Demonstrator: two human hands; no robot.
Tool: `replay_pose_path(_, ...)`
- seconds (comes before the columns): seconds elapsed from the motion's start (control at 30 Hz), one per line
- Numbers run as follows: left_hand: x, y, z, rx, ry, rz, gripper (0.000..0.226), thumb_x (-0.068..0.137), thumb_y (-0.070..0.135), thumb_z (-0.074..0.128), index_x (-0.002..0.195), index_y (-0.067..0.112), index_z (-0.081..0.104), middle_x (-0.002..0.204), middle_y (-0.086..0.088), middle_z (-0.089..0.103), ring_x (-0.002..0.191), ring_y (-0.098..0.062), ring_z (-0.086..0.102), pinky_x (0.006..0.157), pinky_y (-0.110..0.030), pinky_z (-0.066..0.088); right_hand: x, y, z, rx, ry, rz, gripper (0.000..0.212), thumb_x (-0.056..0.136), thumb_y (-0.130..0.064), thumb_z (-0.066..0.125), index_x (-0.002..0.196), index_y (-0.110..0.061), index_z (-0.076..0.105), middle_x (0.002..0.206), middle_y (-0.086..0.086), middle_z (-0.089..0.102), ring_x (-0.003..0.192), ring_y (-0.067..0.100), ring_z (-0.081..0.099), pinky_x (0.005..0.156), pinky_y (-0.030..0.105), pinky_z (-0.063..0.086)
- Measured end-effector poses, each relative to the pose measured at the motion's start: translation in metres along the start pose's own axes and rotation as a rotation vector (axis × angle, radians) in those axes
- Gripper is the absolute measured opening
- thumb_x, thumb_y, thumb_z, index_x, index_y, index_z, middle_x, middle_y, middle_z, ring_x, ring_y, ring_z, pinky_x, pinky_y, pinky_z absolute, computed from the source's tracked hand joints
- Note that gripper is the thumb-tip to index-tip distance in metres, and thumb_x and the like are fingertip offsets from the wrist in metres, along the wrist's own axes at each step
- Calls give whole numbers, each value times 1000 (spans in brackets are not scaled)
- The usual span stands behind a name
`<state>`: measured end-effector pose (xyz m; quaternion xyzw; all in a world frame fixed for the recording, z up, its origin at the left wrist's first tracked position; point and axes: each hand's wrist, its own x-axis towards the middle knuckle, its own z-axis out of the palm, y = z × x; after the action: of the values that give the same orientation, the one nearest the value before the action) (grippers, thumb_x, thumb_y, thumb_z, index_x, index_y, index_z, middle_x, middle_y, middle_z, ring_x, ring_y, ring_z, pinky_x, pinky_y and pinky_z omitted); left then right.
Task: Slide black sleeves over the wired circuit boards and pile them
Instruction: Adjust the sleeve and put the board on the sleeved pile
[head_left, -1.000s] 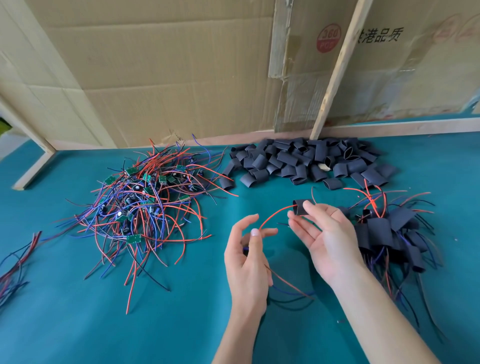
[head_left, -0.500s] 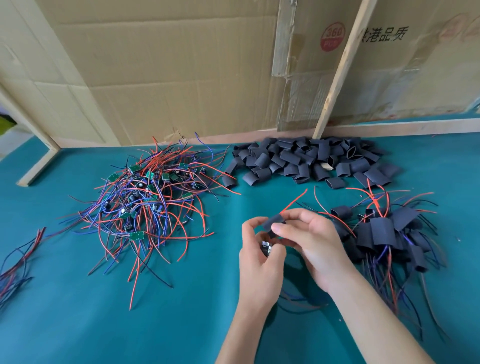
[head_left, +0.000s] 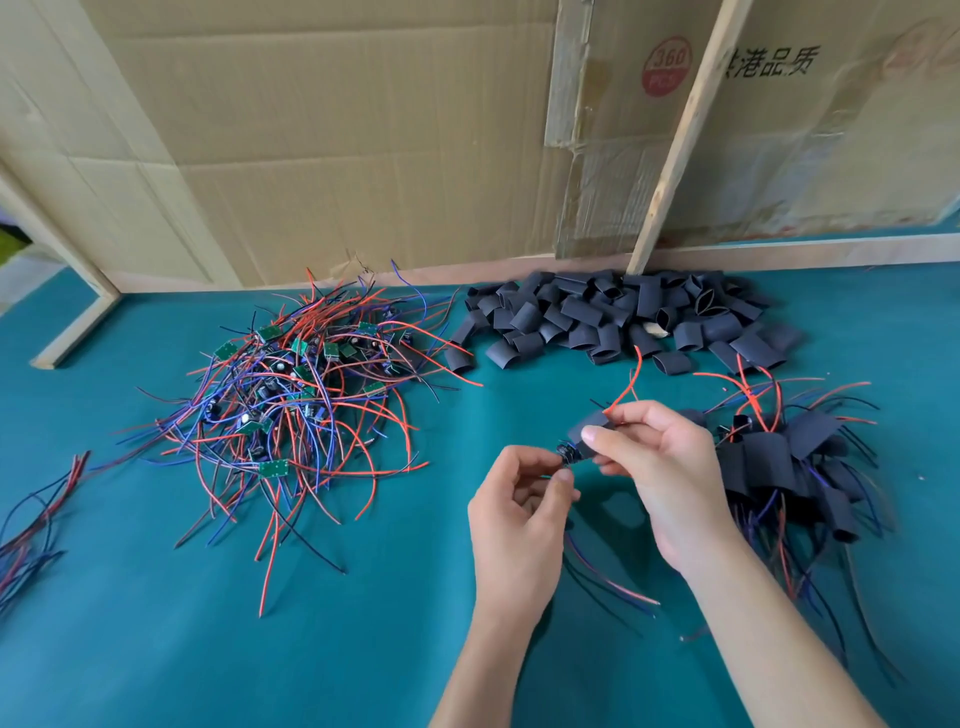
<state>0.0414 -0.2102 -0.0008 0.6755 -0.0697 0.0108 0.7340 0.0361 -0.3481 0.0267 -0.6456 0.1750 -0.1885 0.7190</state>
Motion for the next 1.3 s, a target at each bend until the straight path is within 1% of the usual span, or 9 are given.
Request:
replay_pose_path(0.17,-1,1,0,-1,24,15,28,92,2,70,87,29,69,82,5,73,74,-21,72,66,-18,52,1,3,0,-18,8,29,12,88,-4,76,95,-12,72,79,5,78,65,19,70,61,26,56)
replay_pose_path(0.27,-1,0,-2,-42,42,15,27,91,-2,71,88,25,70,85,0,74,75,-23,73,68,-19,53,1,3,-3,112,-57,111,12,90,1,72,99,-5,70,81,9,77,71,26,73,65,28,59)
replay_pose_path(0.43,1,1,-4,-186,53,-43,24,92,-5,69,99,18,71,91,-6,76,76,-23,74,72,-22,56,3,0,-10,204,-219,137,20,90,8,66,106,-4,67,106,22,76,93,27,74,79,32,62)
replay_pose_path(0.57,2,1,-6,-250,51,-70,24,93,-4,68,99,19,74,91,-4,77,77,-21,74,74,-22,56,4,1,-14,192,-311,118,29,90,12,63,112,-5,64,115,22,75,104,25,72,83,31,60)
replay_pose_path(0.67,2,1,-7,-268,43,-81,25,94,-5,67,98,18,75,91,-4,78,76,-20,74,73,-22,56,5,2,-16,163,-298,84,32,91,13,63,115,-8,66,116,20,75,103,23,71,85,31,59)
replay_pose_path(0.77,3,2,-7,-267,41,-84,23,94,-5,67,99,16,74,93,-5,78,73,-18,73,67,-17,52,4,2,-16,137,-313,61,33,90,12,65,115,-10,67,116,19,75,103,23,72,84,30,59)
replay_pose_path(0.93,3,2,-8,-280,29,-89,22,94,-6,65,99,13,74,93,-6,79,70,-15,71,64,-15,50,5,2,-18,131,-325,52,30,91,7,66,117,-7,65,112,18,77,100,21,74,82,28,59)
replay_pose_path(1.13,3,2,-8,-282,27,-84,28,94,-6,66,95,20,76,93,-5,79,70,-15,70,65,-15,50,7,2,-21,86,-279,21,28,90,9,68,113,-8,67,108,19,78,95,24,73,79,28,59)
replay_pose_path(1.3,3,4,-9,-279,30,-90,29,93,-1,66,93,26,77,92,-4,78,70,-14,69,63,-15,49,5,0,-19,141,-330,61,38,78,-9,75,115,-7,66,109,21,77,88,24,73,80,28,59)
